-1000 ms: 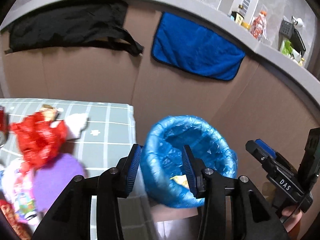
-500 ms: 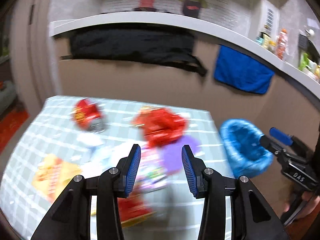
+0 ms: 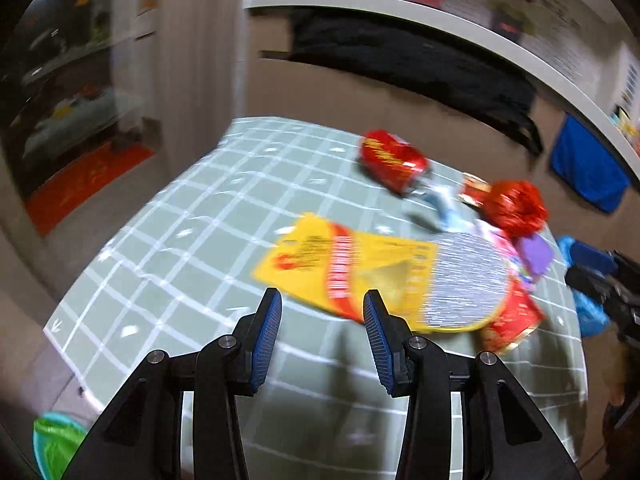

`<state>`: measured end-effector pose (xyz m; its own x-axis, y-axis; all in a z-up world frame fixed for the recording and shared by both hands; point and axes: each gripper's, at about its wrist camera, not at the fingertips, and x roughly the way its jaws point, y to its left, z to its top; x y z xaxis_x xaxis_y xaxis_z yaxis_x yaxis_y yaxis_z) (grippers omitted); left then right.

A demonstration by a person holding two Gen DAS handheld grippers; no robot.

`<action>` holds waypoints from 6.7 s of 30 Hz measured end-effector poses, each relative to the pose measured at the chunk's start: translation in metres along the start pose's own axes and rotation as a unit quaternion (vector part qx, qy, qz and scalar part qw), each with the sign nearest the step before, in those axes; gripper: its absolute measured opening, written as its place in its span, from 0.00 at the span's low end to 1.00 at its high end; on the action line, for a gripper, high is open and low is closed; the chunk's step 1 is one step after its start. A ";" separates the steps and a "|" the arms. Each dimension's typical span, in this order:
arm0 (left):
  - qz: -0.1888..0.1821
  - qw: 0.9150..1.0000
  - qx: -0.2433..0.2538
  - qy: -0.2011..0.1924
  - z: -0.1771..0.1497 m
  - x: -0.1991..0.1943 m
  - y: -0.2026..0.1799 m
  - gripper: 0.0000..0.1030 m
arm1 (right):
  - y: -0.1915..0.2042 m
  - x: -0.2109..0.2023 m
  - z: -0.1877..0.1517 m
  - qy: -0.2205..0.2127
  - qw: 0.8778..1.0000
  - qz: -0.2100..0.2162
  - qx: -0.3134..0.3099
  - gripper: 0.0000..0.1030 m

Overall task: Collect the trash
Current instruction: 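Move both tools back over the table toward the remaining trash, then grasp the red paper cup with the right tool, then grasp the white-blue tissue wrapper with the left tool, then carry both items over the blue bin and open both tools to drop them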

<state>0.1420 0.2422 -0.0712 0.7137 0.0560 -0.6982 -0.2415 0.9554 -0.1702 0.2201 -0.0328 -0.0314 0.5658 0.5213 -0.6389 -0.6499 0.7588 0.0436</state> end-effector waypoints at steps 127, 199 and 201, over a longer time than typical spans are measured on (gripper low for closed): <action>-0.151 0.987 0.006 0.050 0.061 0.068 -0.086 0.42 | -0.064 -0.014 -0.071 0.045 0.986 0.016 0.159 0.53; -0.207 0.952 0.225 -0.015 0.030 0.093 -0.493 0.23 | -0.352 -0.129 -0.112 -0.072 0.939 -0.211 0.260 0.54; -0.207 0.952 0.225 -0.009 0.028 0.098 -0.495 0.23 | -0.360 -0.124 -0.112 -0.071 0.939 -0.207 0.266 0.54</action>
<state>0.3499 -0.2167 -0.0356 0.6984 -0.3508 -0.6238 0.3655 0.9242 -0.1106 0.3269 -0.4141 -0.0534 0.8007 0.1568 -0.5782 -0.0355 0.9759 0.2154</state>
